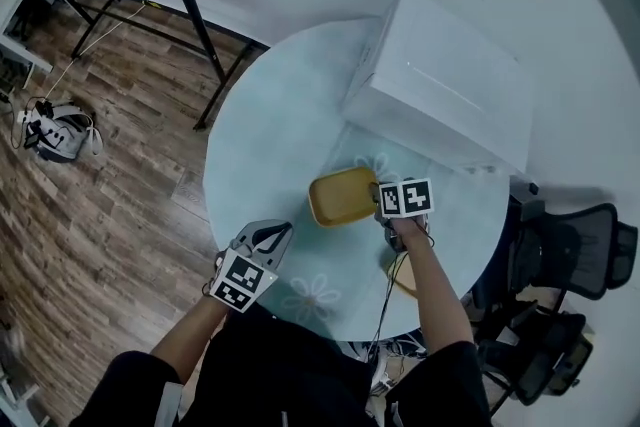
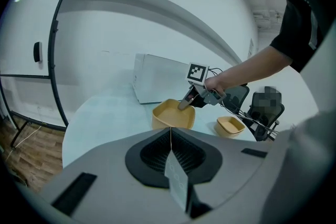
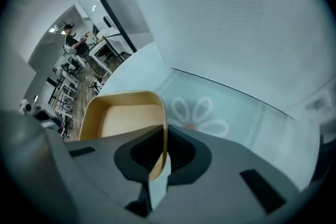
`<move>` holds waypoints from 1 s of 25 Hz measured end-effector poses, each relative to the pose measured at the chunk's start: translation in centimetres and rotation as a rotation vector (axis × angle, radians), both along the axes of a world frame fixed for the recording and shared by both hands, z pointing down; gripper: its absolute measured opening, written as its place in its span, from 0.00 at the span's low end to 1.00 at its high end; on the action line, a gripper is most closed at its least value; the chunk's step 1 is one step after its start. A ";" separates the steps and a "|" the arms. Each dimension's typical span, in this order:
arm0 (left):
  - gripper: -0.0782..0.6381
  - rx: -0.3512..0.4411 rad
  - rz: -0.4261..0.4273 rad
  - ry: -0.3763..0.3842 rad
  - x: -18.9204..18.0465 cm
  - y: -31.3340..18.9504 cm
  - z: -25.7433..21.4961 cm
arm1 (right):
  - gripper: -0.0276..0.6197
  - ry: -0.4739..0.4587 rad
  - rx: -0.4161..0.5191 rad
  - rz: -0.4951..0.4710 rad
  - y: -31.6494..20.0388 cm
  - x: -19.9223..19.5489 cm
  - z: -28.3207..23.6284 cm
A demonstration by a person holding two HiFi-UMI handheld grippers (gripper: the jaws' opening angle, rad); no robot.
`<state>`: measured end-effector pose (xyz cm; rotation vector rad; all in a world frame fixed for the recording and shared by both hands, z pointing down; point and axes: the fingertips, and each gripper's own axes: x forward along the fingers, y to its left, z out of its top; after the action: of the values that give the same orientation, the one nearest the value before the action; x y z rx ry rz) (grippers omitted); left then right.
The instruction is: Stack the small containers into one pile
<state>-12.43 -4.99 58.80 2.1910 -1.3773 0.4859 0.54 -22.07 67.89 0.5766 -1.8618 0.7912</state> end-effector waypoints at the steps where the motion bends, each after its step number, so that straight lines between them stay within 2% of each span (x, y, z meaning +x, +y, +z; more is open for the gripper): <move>1: 0.13 0.004 0.012 -0.001 0.4 -0.1 -0.2 | 0.09 0.001 -0.004 0.032 0.0 0.9 -0.3; 10: 0.13 0.031 0.114 -0.004 3.9 -0.2 -1.2 | 0.09 0.009 -0.024 0.266 1.0 8.9 -2.0; 25: 0.13 0.033 0.285 0.008 10.1 1.7 -1.3 | 0.09 0.002 -0.012 0.629 6.6 21.7 -2.9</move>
<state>-2.33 -3.26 57.54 2.4264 -1.0788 0.5588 22.22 -15.46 64.98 1.1825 -1.6779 1.1997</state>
